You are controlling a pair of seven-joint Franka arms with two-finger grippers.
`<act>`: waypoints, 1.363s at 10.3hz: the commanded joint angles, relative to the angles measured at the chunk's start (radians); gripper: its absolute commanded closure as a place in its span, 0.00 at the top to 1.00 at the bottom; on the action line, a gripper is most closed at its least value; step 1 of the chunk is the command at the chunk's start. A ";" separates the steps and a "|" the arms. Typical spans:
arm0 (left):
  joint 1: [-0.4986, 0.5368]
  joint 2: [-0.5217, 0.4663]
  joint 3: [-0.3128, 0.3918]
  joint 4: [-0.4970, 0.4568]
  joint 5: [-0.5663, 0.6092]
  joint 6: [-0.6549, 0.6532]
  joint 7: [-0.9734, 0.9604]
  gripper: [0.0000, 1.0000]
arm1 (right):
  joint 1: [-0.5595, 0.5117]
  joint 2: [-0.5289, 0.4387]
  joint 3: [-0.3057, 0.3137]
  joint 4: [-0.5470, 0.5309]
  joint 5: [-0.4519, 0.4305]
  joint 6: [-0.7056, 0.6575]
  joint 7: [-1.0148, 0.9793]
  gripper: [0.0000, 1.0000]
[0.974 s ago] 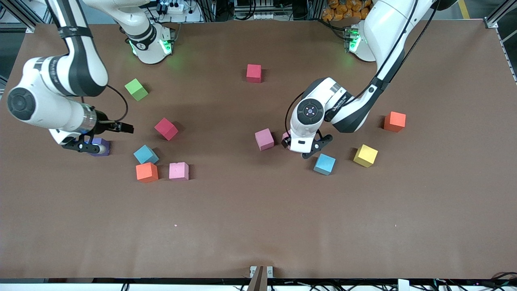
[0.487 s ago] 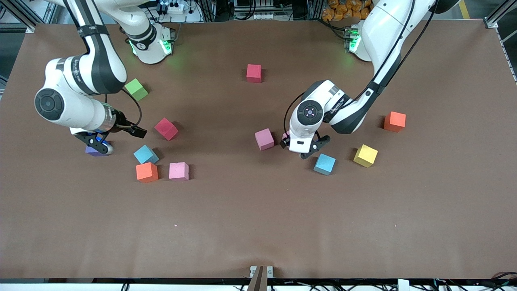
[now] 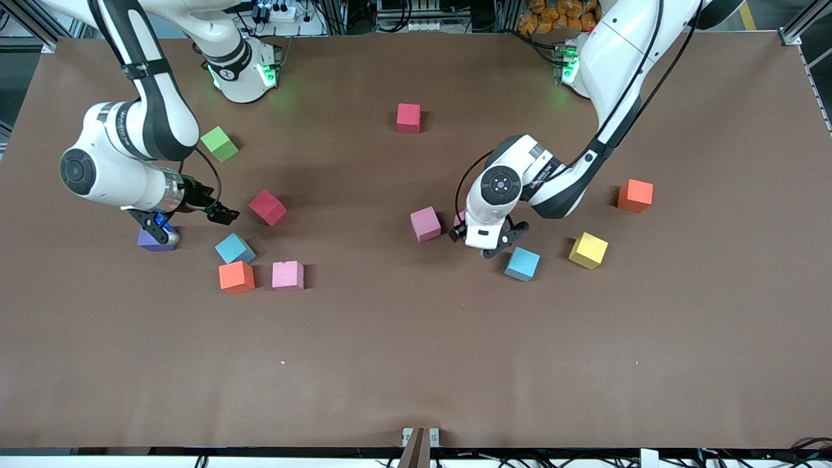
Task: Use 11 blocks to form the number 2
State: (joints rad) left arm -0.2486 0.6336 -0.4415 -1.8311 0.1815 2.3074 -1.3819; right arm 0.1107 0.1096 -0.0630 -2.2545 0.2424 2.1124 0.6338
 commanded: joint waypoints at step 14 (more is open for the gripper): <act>0.008 -0.339 -0.167 -0.201 -0.237 -0.091 -0.700 0.00 | 0.049 0.056 0.006 -0.039 0.023 0.123 0.020 1.00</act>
State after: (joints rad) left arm -0.2449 0.3527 -0.5701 -1.9252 -0.0296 2.1644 -1.9863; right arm 0.1550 0.1743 -0.0562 -2.2904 0.2528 2.2318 0.6414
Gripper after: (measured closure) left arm 0.445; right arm 0.000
